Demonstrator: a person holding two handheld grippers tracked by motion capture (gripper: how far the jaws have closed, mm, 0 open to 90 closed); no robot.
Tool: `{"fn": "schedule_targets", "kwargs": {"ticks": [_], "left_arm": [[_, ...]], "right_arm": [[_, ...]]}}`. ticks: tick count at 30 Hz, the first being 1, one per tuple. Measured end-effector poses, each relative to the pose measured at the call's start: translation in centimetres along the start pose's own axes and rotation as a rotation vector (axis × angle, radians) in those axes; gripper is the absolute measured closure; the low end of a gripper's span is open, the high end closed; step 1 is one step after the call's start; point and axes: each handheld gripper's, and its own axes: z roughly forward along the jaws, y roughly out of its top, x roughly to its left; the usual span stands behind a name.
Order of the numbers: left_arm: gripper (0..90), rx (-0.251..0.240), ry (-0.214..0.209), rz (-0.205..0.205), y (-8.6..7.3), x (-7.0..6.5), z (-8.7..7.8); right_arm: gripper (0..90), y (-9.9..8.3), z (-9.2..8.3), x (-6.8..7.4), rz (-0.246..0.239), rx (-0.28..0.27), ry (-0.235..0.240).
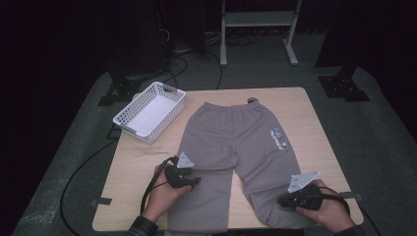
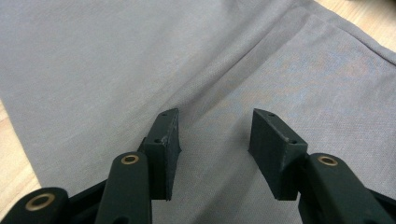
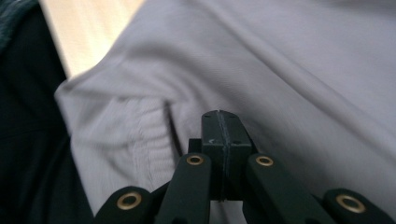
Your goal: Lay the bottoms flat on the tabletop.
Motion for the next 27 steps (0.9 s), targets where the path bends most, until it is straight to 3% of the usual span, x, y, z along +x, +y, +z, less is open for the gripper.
{"fn": "schedule_targets", "kwargs": {"ticks": [4,10,12,15,19,22,27], "left_arm": [[51.3,-0.002,-0.002,-0.001,0.0,-0.1,0.0],[51.4,-0.001,-0.006,0.004,0.0,-0.1,0.0],[51.3,-0.001,-0.007,0.003,0.0,-0.1,0.0],[51.1,-0.003,-0.01,-0.004,0.0,-0.2,0.0],[50.6,0.0,-0.01,0.003,0.1,-0.3,-0.1],[50.2,-0.013,-0.015,0.005,0.1,-0.5,-0.3],[49.8,-0.018,-0.06,0.038,0.1,-1.5,-0.1]], "right_arm": [[89.2,0.9,0.7,1.3,-0.053,0.014,0.072],[89.0,1.7,1.2,3.1,-0.135,0.066,0.233],[86.0,2.0,0.8,3.2,-0.14,0.022,0.249],[82.6,2.5,-0.3,2.6,-0.116,-0.065,0.196],[77.0,2.8,-0.4,0.4,-0.09,-0.131,0.072],[74.5,2.8,0.3,-1.2,-0.074,-0.131,0.005],[70.4,2.4,1.7,-2.3,-0.069,-0.074,-0.042]]}}
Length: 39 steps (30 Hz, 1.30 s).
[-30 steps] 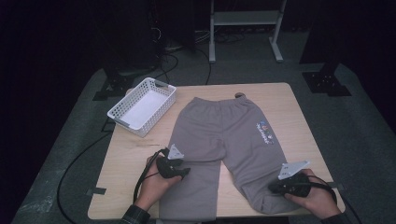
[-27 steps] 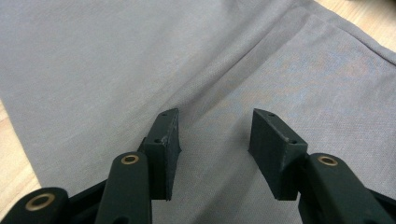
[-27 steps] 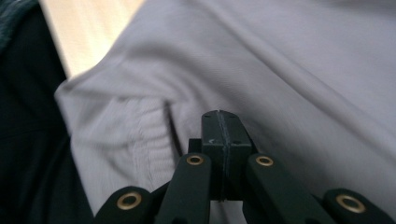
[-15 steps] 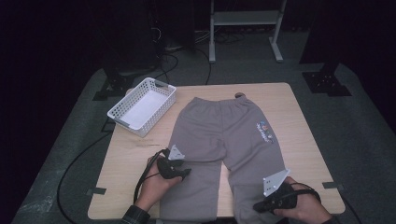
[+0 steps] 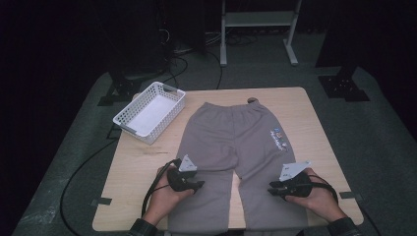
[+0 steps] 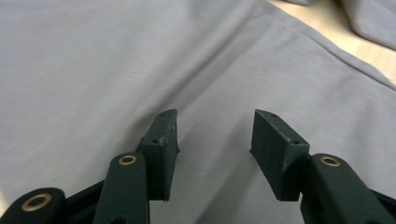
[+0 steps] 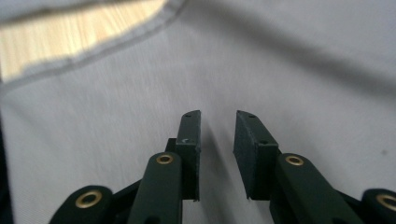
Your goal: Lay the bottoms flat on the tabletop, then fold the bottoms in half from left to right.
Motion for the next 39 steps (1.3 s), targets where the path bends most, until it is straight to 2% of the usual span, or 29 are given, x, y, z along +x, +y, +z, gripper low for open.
{"fn": "schedule_targets", "kwargs": {"ticks": [1,6,8,11,17,21,24,28,32,37,39], "left_arm": [[49.9,0.01,-0.01,0.009,0.0,-0.2,0.1],[50.4,0.022,-0.048,0.055,-0.1,-1.6,0.1],[51.1,0.036,-0.055,0.087,0.0,-2.1,0.0],[52.1,0.038,-0.078,0.107,-0.4,-2.8,-0.3],[52.7,0.033,-0.106,0.121,-1.4,-3.8,-1.1],[52.8,0.037,-0.124,0.134,-1.9,-4.6,-1.6],[52.8,0.032,-0.136,0.127,-2.2,-4.9,-1.9],[50.9,0.026,-0.147,0.095,-2.2,-4.5,-1.9],[46.0,-0.001,-0.125,0.078,-2.2,-3.9,-2.0],[39.1,-0.046,-0.087,0.042,-2.1,-2.9,-2.4],[37.7,-0.065,-0.058,0.024,-2.1,-2.3,-2.7]], "right_arm": [[71.3,-0.1,0.2,0.1,-0.009,0.01,0.001],[71.6,-0.4,-0.2,1.4,-0.043,0.02,0.072],[71.6,-0.7,-0.4,1.8,-0.06,0.026,0.087],[72.2,-1.2,-0.9,2.4,-0.071,0.03,0.109],[73.4,-1.7,-1.4,3.6,-0.082,0.045,0.138],[74.1,-1.8,-1.6,3.9,-0.082,0.055,0.153],[72.2,-1.9,-1.7,4.0,-0.081,0.057,0.158],[59.3,-1.8,-1.7,3.4,-0.048,-0.004,0.123],[48.1,-1.6,-1.6,2.1,-0.009,-0.09,0.053],[44.5,-1.4,-1.2,0.6,0.028,-0.126,-0.013],[43.8,-1.3,-1.1,0.2,0.04,-0.136,-0.039]]}}
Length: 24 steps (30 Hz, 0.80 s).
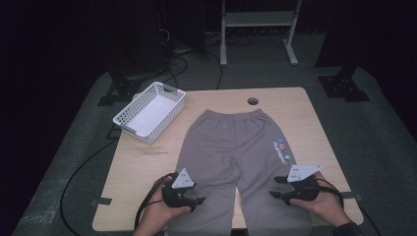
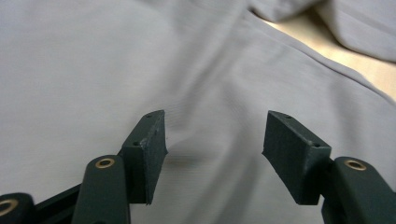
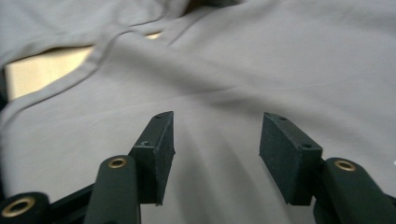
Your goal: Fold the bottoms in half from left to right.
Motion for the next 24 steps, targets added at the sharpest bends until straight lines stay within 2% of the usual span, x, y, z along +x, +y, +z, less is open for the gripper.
{"fn": "schedule_targets", "kwargs": {"ticks": [5,6,8,11,14,16,22,24], "left_arm": [[37.2,-0.034,0.075,-0.045,-0.1,1.7,-0.9],[37.4,-0.034,0.075,-0.045,-0.1,1.7,-0.9],[39.1,-0.052,0.101,-0.076,-0.3,2.9,-1.3],[38.3,-0.055,0.125,-0.11,-0.6,3.8,-1.5],[37.3,-0.066,0.146,-0.139,-1.0,4.6,-1.8],[37.9,-0.07,0.15,-0.156,-1.3,5.1,-1.9],[39.4,-0.067,0.151,-0.213,-2.3,5.9,-1.8],[38.4,-0.072,0.148,-0.234,-2.5,6.1,-1.7]], "right_arm": [[43.0,0.1,0.4,-1.0,0.016,-0.012,-0.066],[42.9,0.1,0.5,-1.1,0.023,-0.016,-0.077],[42.2,0.1,0.7,-1.5,0.035,-0.014,-0.095],[41.8,-0.1,1.1,-2.0,0.053,-0.011,-0.122],[40.7,-0.2,1.4,-2.2,0.057,0.015,-0.142],[40.5,-0.3,1.6,-2.3,0.062,0.029,-0.138],[38.1,-0.9,1.6,-2.6,0.118,-0.005,-0.119],[37.6,-1.1,1.6,-2.7,0.119,-0.018,-0.114]]}}
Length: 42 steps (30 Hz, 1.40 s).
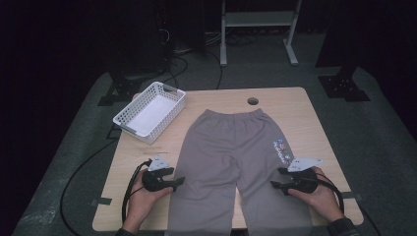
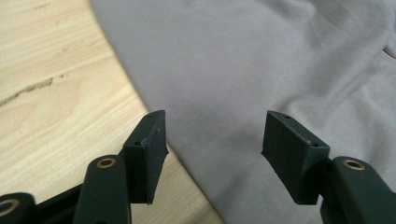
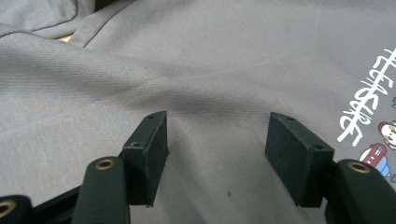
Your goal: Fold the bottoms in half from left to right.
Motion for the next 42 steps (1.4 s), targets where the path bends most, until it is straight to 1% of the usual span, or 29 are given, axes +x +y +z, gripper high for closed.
{"fn": "schedule_targets", "kwargs": {"ticks": [2,5,9,10,12,13,15,18,21,24,27,30,32,33,35,37,38,39,42], "left_arm": [[38.3,0.0,0.002,-0.011,-0.1,0.1,0.1],[37.9,0.006,0.004,-0.017,-0.2,0.0,0.3],[37.3,0.029,0.003,-0.003,-0.3,-0.4,1.0],[37.3,0.023,0.005,0.001,-0.4,-0.5,1.2],[37.5,0.028,0.023,0.004,-0.3,-0.6,1.3],[37.5,0.028,0.031,0.014,-0.3,-0.6,1.3],[37.3,0.023,0.045,0.02,-0.4,-0.8,1.4],[37.9,0.024,0.072,0.038,-0.4,-1.2,1.5],[39.1,0.021,0.081,0.047,-0.4,-1.6,1.6],[48.2,0.013,0.08,0.049,-0.3,-1.9,1.8],[60.9,0.001,0.076,0.045,-0.3,-2.0,1.8],[74.4,0.001,0.07,0.027,-0.2,-1.9,1.8],[84.0,0.004,0.059,0.006,-0.2,-1.8,1.9],[86.1,0.007,0.059,0.004,-0.1,-1.8,1.9],[87.4,0.013,0.057,-0.005,0.0,-1.8,1.9],[87.7,0.014,0.056,-0.015,0.1,-1.7,1.9],[87.7,0.014,0.051,-0.02,0.1,-1.7,1.8],[87.7,0.005,0.045,-0.024,0.3,-1.7,1.8],[87.7,-0.035,0.031,-0.009,1.1,-2.0,1.2]], "right_arm": [[37.6,-0.1,0.0,0.0,0.004,-0.005,-0.001],[37.6,-0.2,-0.1,0.0,0.005,-0.012,-0.001],[37.6,-0.3,-0.1,0.0,0.008,-0.02,-0.002],[37.6,-0.4,-0.1,0.0,0.009,-0.022,-0.002],[37.6,-0.4,-0.1,0.1,0.009,-0.023,-0.003],[37.6,-0.4,-0.1,0.1,0.009,-0.022,-0.003],[37.6,-0.4,-0.1,0.1,0.01,-0.025,-0.003],[37.6,-0.4,-0.1,0.1,0.01,-0.027,-0.004],[37.6,-0.4,-0.1,0.1,0.01,-0.029,-0.004],[37.6,-0.5,-0.1,0.1,0.01,-0.029,-0.004],[37.6,-0.5,-0.1,0.1,0.011,-0.03,-0.005],[37.6,-0.5,-0.1,0.1,0.009,-0.03,-0.005],[37.5,-0.5,-0.1,0.1,0.009,-0.029,-0.005],[37.2,-0.5,-0.1,0.1,0.009,-0.03,-0.006],[33.7,-0.4,0.0,0.1,0.011,-0.028,-0.01],[25.5,-0.4,0.1,0.1,0.016,-0.022,-0.01],[23.4,-0.4,0.1,0.1,0.02,-0.015,-0.016],[22.4,-0.4,0.1,0.1,0.023,-0.012,-0.015],[21.4,-0.4,0.2,0.1,0.024,-0.011,-0.018]]}}
